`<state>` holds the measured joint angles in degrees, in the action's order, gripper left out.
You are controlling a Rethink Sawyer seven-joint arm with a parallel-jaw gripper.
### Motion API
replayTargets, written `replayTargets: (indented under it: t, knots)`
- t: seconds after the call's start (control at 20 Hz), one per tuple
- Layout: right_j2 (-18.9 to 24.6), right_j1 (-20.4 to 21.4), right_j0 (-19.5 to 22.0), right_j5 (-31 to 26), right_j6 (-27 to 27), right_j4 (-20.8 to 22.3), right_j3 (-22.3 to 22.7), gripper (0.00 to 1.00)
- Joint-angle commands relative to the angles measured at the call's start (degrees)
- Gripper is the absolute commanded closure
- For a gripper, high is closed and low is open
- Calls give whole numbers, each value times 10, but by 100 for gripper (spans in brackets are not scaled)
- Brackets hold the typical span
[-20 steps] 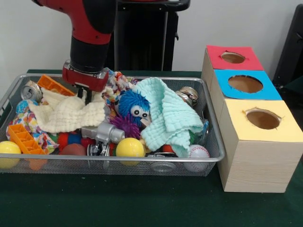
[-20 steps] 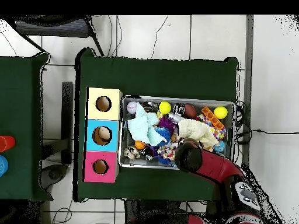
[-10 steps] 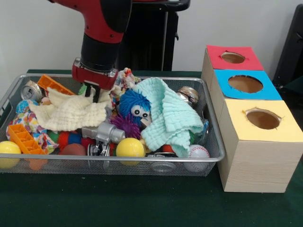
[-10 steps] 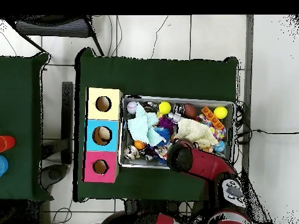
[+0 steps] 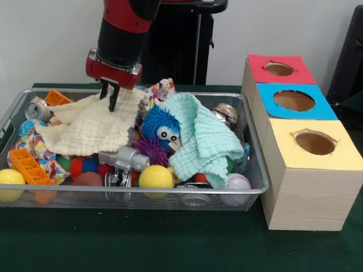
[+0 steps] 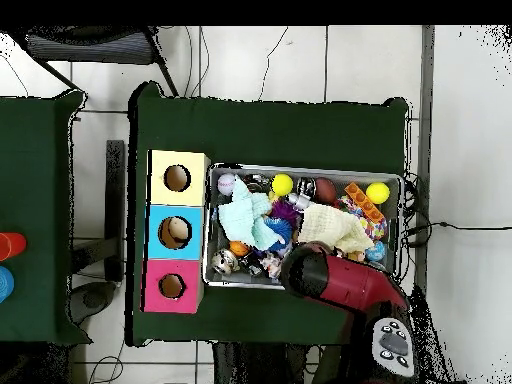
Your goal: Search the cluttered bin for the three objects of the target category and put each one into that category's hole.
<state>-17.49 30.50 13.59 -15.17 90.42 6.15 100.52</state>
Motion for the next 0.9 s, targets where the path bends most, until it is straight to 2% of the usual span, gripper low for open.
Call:
replayTargets:
  t: [0.05, 0.3, 0.7, 0.9]
  knots:
    - [-31, 45, -24, -110, 66, 1, -45, 100]
    - [-42, 72, -28, -145, 52, 9, -43, 100]
    - [-44, 114, 10, -184, 9, 26, -27, 100]
    - [-42, 118, 23, -179, 4, 35, -18, 100]
